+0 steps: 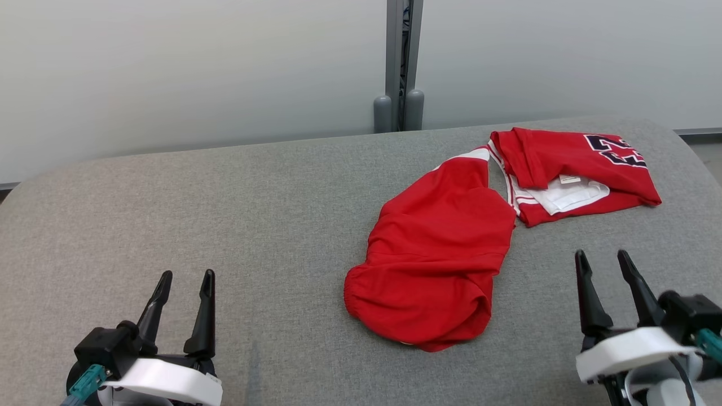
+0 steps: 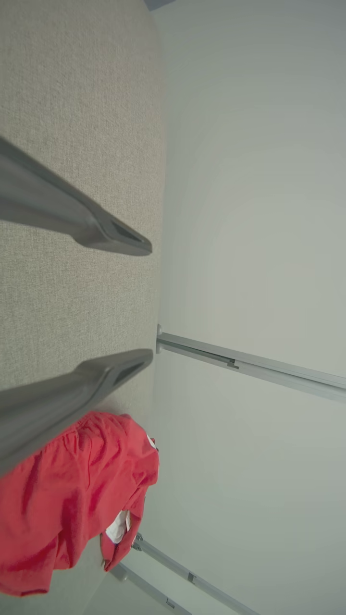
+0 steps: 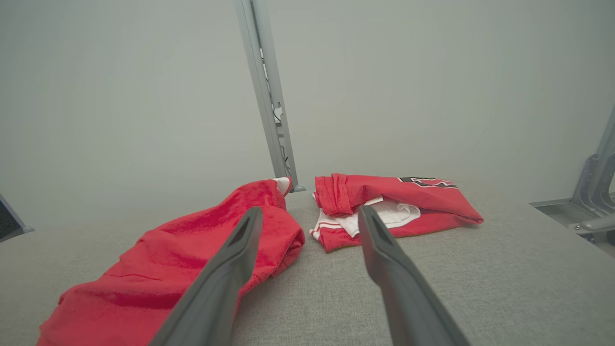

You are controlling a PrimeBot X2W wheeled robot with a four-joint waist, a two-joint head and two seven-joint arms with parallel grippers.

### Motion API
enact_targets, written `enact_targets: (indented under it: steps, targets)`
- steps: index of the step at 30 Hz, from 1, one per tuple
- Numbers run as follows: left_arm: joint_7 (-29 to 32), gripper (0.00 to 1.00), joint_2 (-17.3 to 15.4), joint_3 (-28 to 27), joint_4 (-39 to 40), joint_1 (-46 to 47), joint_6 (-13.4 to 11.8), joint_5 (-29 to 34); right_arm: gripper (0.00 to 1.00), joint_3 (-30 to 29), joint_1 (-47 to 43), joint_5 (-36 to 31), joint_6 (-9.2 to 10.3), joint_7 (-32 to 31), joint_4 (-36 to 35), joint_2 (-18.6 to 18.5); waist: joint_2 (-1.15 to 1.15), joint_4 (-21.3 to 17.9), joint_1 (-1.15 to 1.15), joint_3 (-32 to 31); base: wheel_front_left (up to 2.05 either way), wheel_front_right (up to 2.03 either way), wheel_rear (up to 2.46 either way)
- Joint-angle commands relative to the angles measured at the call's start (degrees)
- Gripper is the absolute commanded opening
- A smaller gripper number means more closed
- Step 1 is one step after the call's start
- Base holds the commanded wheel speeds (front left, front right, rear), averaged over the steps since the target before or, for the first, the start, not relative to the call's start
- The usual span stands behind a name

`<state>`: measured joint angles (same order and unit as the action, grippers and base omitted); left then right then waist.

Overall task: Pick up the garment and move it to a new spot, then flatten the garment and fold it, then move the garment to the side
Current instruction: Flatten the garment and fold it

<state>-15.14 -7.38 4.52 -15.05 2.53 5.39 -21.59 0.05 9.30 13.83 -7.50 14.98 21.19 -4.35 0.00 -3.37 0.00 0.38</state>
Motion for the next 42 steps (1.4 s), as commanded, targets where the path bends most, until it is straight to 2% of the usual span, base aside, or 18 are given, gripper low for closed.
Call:
enact_targets:
  steps: [1,12,19,24,32,42]
  targets:
    - [-0.02,1.0,-0.52,-0.24,0.39,-0.36,-0.36,0.21,1.0,-0.84,-2.03,0.36,-0.01,0.18,-1.64,0.13,0.0,-0.18,0.0,0.11,0.0,0.0,0.0]
    - [0.65,1.0,-0.62,0.84,0.82,0.08,-0.58,0.16,1.0,-0.61,-4.3,-0.37,0.0,-1.9,-5.34,1.14,0.0,-0.43,0.0,0.3,0.0,0.0,0.0]
    - [1.65,1.0,-0.55,2.87,0.86,1.16,0.1,0.18,1.0,-1.01,-4.64,-0.58,0.0,-2.71,-6.59,1.26,0.0,-0.32,0.0,0.63,0.0,0.0,0.0]
    - [7.67,1.0,-1.17,7.68,-1.05,3.03,1.2,0.21,1.0,-1.64,-3.58,-0.73,0.0,-3.17,-7.49,1.26,0.0,-1.18,0.0,1.91,0.0,0.0,0.0]
    - [14.71,1.0,-1.71,15.44,-6.09,6.91,2.1,-3.25,1.0,-2.03,-2.3,-1.11,0.0,-2.89,-8.24,1.29,0.0,-4.13,0.0,4.04,0.0,0.0,0.0]
    - [18.62,1.0,-4.64,23.35,-9.24,11.66,2.12,-10.64,1.0,-1.71,-0.89,-0.33,0.0,-2.0,-7.9,1.27,0.0,-8.38,0.0,6.79,0.0,0.0,0.0]
